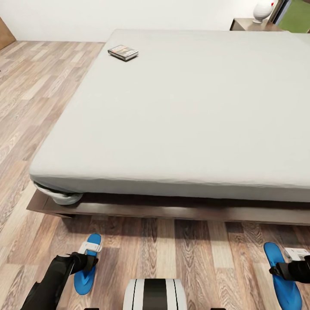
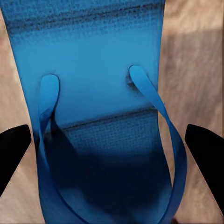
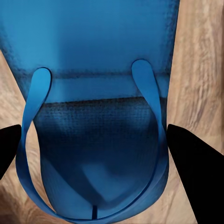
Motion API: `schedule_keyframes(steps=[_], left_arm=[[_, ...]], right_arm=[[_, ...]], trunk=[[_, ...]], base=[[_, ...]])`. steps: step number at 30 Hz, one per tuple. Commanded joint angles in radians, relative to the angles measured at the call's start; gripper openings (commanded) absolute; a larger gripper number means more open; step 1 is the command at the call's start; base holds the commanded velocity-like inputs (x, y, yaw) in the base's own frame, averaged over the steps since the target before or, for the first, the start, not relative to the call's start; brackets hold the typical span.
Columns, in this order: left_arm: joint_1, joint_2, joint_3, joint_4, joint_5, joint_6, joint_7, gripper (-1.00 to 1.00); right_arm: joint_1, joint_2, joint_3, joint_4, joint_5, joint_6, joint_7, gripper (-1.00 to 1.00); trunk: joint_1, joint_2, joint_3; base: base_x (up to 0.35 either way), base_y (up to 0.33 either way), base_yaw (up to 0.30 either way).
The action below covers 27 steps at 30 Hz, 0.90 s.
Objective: In the bedroom, move the book from the bed onto either nightstand, and place the two sandals side by side next to the bed.
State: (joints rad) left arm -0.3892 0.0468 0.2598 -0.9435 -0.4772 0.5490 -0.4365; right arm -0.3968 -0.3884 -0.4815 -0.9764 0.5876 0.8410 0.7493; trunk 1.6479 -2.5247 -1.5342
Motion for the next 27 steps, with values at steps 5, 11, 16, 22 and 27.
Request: schedule_keyframes(steps=[5, 11, 16, 22, 27], left_arm=[[0.0, 0.0, 0.002, -0.001, -0.011, 0.002, -0.01, -1.0], [0.0, -0.001, 0.002, -0.001, -0.011, 0.002, -0.01, -1.0], [0.0, -0.001, 0.002, -0.001, -0.011, 0.002, -0.01, -1.0], [0.0, -0.001, 0.002, -0.001, -0.011, 0.001, -0.01, -1.0], [0.0, -0.001, 0.002, -0.003, -0.011, 0.0, -0.01, -1.0]], right_arm=[[-0.001, 0.0, -0.002, -0.001, 0.011, 0.001, 0.008, -1.0], [-0.001, 0.0, -0.002, -0.001, 0.011, 0.001, 0.008, -1.0], [-0.001, 0.0, -0.001, -0.001, 0.011, 0.001, 0.008, -1.0], [-0.001, 0.0, -0.001, -0.001, 0.011, 0.001, 0.008, -1.0], [-0.001, 0.0, 0.0, -0.001, 0.011, 0.001, 0.008, -1.0]], trunk=[[0.0, 0.0, -0.001], [0.001, -0.001, -0.008], [0.003, -0.002, -0.028], [0.006, -0.003, -0.051], [0.008, -0.004, -0.066]], base=[[0.049, 0.0, 0.0], [0.003, 0.0, 0.0], [0.0, 0.0, 0.0], [0.0, 0.0, 0.0], [0.0, 0.0, 0.0]])
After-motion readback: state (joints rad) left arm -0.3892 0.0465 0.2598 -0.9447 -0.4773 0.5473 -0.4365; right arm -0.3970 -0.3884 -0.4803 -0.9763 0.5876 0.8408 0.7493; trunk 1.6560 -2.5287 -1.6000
